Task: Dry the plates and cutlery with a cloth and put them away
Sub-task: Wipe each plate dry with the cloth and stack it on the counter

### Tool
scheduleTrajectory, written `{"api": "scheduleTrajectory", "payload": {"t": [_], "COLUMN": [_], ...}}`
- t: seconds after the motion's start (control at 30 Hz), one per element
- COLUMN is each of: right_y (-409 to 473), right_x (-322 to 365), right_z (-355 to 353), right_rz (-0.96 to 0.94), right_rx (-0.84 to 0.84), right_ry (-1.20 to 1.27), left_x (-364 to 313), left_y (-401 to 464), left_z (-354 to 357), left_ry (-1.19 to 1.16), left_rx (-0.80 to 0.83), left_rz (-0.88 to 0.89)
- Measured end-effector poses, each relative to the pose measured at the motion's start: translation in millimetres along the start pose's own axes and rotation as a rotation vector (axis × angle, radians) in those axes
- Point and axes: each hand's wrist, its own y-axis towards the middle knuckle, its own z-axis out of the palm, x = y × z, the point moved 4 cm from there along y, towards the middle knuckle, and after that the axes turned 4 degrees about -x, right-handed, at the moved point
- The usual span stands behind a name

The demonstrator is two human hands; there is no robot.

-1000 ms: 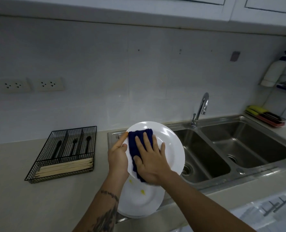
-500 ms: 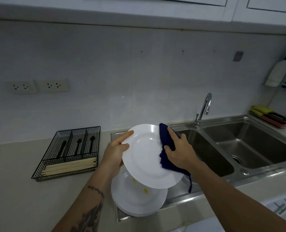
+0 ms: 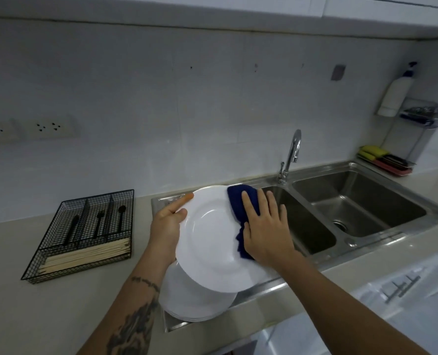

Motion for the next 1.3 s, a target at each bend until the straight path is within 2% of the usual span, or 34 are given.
{"api": "scheduleTrajectory", "payload": {"t": [0.17,0.33,0.5,0.7,0.77,0.87,1.07,1.2,1.3], "right_y": [-32,-50,-19,21,21,6,-43,-12,14], "right_x": [23,73,84,52,40,35,84,94,77], "right_z": [6,-6,7,11,10,12,8,11,16], "right_rz": [-0.074,-0.208,-0.200,-0.038,0.017,0.035,-0.163,-0.173,-0.136], "right_rx": [0.141,0.283,0.225,-0.009,0.038,0.157,0.327,0.234,0.140], "right_ry": [0.054,0.309,0.416,0.070,-0.023,-0.018,0.294,0.382,0.278], "left_x": [2,11,15,5,-2,-8,4,10,12], "left_y": [-3,-5,-9,-15,-12,-9,-8,-9,-8], "left_z": [-6,4,10,4,-7,-20,-14,2,5], "left_ry": [-0.045,-0.110,-0.100,-0.135,-0.148,-0.140,-0.153,-0.130,-0.170], "left_rx": [-0.098,-0.133,-0.097,-0.182,-0.210,-0.260,-0.231,-0.176,-0.189], "left_rz": [0.012,-0.027,-0.028,-0.033,-0.006,0.035,-0.005,-0.046,-0.066]}}
